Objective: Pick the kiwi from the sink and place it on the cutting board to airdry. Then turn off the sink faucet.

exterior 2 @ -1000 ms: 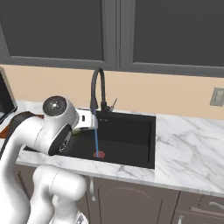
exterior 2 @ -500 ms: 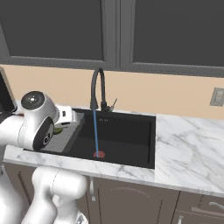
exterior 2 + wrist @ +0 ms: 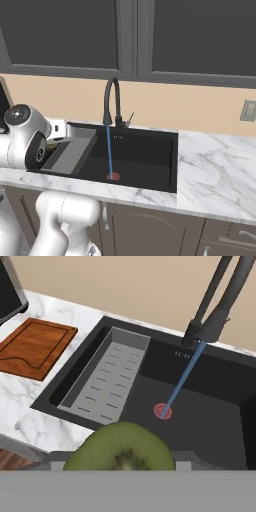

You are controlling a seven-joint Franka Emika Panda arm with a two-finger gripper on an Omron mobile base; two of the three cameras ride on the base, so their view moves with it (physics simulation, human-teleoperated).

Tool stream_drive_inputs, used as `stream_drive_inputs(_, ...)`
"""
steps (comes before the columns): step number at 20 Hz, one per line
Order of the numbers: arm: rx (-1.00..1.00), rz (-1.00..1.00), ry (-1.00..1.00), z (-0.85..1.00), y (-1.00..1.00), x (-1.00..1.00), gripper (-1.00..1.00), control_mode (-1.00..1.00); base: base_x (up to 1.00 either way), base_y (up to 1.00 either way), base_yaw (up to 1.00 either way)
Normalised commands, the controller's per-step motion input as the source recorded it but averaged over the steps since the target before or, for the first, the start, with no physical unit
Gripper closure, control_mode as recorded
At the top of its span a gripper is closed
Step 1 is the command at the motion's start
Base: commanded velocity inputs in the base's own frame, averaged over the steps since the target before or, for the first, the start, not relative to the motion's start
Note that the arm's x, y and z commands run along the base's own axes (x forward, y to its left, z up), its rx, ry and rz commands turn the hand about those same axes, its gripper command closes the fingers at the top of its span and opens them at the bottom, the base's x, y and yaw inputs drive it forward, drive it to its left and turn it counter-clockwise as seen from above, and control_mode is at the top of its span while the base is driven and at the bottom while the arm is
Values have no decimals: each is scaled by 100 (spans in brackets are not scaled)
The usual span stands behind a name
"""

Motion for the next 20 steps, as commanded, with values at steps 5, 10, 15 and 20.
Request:
stream_drive_inputs(5, 0, 0, -6, 0, 52, 6, 100, -100, 0, 0, 0)
stream_drive_inputs(10, 0, 0, -6, 0, 46, 0, 100, -100, 0, 0, 0)
stream_drive_inputs(15, 0, 0, 0, 0, 37, 1, 100, -100, 0, 0, 0)
stream_drive_inputs(20, 2, 0, 0, 0, 29, 12, 100, -100, 0, 0, 0)
